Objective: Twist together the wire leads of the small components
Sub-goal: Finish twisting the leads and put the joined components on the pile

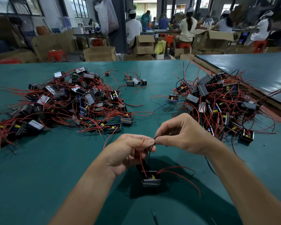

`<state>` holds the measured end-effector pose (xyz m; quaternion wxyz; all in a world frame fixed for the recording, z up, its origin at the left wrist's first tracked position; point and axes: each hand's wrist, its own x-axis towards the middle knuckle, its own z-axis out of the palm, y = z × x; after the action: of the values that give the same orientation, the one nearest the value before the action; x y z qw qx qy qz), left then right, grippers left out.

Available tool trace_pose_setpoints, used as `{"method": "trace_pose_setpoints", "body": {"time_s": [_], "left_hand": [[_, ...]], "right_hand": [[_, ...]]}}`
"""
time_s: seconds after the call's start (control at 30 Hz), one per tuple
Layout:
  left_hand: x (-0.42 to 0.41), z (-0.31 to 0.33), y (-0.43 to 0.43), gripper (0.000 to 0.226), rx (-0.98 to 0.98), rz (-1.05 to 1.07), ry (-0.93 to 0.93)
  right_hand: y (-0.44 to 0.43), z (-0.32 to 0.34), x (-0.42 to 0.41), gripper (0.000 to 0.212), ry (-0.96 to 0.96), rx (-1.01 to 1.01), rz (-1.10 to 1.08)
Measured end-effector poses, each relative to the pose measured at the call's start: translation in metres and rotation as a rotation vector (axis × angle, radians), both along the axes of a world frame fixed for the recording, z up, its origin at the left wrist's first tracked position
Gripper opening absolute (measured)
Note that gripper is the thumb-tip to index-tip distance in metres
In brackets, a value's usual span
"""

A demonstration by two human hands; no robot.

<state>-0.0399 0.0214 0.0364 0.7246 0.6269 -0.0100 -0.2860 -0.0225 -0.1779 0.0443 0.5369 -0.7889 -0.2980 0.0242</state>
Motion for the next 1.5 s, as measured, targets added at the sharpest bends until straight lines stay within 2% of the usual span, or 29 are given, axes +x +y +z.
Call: {"method": "trace_pose_setpoints", "body": {"time_s": [0.3,0.4,0.43,0.5,0.63,0.67,0.73,0.87,0.93,1.0,1.07,1.2,1.27,1.33,1.4,1.5], "left_hand": [[0.001,-0.001,0.000,0.016,-0.004,0.059,-0.010],[0.000,-0.002,-0.001,0.007,0.035,0.109,-0.074],[-0.001,-0.001,-0.003,0.001,0.075,0.135,-0.140],[-0.002,-0.006,-0.007,0.016,0.196,0.204,-0.353],[-0.010,-0.016,-0.018,0.010,0.600,0.278,-1.046],[-0.011,-0.017,-0.019,0.008,0.639,0.279,-1.132],[-0.010,-0.017,-0.019,0.010,0.578,0.287,-1.080],[-0.006,-0.007,-0.016,0.021,0.242,0.283,-0.612],[-0.004,-0.002,-0.011,0.020,0.116,0.239,-0.388],[-0.003,0.000,-0.007,0.014,0.085,0.181,-0.237],[-0.004,0.001,-0.006,0.003,0.085,0.146,-0.174],[-0.004,0.001,-0.005,0.011,0.086,0.122,-0.174],[-0.004,-0.002,-0.006,0.004,0.120,0.128,-0.254],[-0.004,-0.006,-0.009,0.015,0.236,0.156,-0.430],[-0.006,-0.010,-0.013,0.015,0.439,0.181,-0.726],[-0.007,-0.016,-0.014,0.004,0.689,0.248,-1.184]], "right_hand": [[0.009,-0.001,-0.004,0.016,-0.073,-0.106,-0.088],[0.014,-0.002,-0.005,0.019,-0.064,-0.150,-0.136],[0.016,-0.003,-0.005,0.021,-0.043,-0.174,-0.161],[0.020,-0.004,-0.005,0.024,0.082,-0.193,-0.209],[0.013,0.000,-0.003,0.028,0.573,-0.069,-0.223],[0.010,0.001,-0.002,0.029,0.654,-0.042,-0.197],[0.006,0.000,-0.001,0.027,0.640,-0.014,-0.158],[0.008,-0.002,0.000,0.016,0.234,0.049,-0.122],[0.006,-0.002,0.001,0.012,0.133,0.067,-0.062],[0.003,-0.002,0.002,0.012,0.086,0.040,-0.030],[0.001,-0.003,0.003,0.013,0.049,-0.001,-0.021],[0.000,-0.002,0.002,0.012,0.070,-0.042,-0.011],[0.000,-0.002,0.001,0.013,0.130,-0.083,-0.002],[0.000,-0.002,0.000,0.016,0.196,-0.164,0.000],[-0.001,-0.002,0.001,0.020,0.293,-0.209,-0.018],[-0.003,-0.002,0.003,0.031,0.574,-0.114,-0.032]]}}
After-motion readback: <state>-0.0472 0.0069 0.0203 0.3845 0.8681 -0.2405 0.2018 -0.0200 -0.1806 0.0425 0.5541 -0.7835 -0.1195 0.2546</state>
